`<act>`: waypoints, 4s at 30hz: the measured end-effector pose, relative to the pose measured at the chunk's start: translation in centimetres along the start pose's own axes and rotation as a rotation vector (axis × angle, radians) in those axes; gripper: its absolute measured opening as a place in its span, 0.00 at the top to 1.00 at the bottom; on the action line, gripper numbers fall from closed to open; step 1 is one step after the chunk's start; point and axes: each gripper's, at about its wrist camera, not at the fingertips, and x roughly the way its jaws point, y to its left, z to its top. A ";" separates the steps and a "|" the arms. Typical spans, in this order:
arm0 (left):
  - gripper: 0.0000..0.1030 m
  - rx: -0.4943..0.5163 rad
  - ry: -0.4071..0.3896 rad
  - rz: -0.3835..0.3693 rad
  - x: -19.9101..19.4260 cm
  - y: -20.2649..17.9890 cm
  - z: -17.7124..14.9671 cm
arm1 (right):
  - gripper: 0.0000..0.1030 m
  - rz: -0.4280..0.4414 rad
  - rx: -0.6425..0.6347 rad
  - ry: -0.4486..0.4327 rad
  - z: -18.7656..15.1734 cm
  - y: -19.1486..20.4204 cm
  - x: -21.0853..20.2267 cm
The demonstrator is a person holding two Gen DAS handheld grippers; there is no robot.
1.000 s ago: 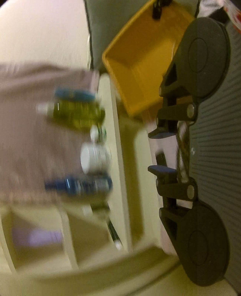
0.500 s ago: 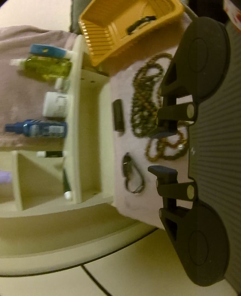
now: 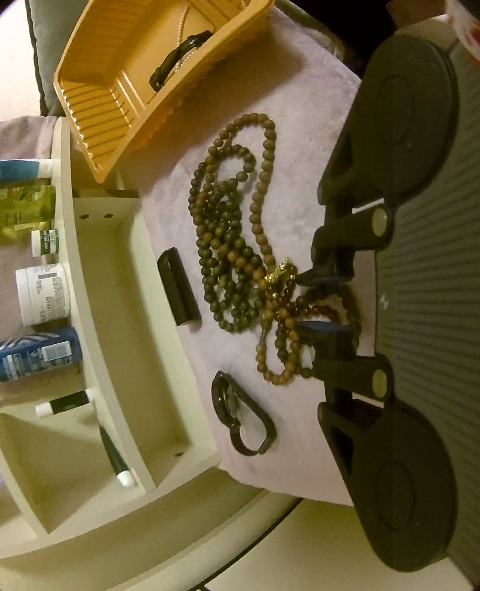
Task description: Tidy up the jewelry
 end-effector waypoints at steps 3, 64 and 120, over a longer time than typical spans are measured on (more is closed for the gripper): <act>0.86 -0.037 0.006 -0.017 0.2 0.4 0.3 | 0.96 0.000 0.000 -0.001 0.0 0.0 0.0; 0.96 0.117 -0.155 -0.519 -6.8 -13.5 10.1 | 0.96 0.010 0.025 -0.023 0.2 0.2 -0.4; 0.83 -0.083 -0.040 0.091 -1.3 1.2 -1.5 | 0.96 -0.008 -0.006 -0.008 0.1 0.1 0.5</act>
